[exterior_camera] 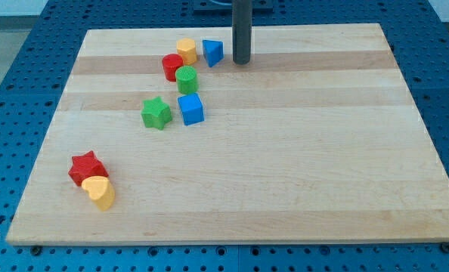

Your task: Separate the red circle and green circle

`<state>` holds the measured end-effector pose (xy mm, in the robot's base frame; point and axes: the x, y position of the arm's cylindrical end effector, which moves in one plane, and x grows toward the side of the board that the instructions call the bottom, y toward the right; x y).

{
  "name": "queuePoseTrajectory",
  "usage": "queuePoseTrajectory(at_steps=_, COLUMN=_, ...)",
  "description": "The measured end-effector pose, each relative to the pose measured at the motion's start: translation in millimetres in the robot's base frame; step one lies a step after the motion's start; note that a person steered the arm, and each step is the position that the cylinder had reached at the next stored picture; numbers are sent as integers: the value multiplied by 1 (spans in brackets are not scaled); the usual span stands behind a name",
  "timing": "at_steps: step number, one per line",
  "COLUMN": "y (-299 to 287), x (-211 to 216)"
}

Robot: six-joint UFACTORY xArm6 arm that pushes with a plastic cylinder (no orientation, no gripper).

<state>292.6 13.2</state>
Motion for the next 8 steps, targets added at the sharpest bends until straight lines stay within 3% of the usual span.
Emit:
queuePoseTrajectory(at_steps=1, y=-2, x=27)
queuePoseTrajectory(at_steps=8, y=-124, x=26)
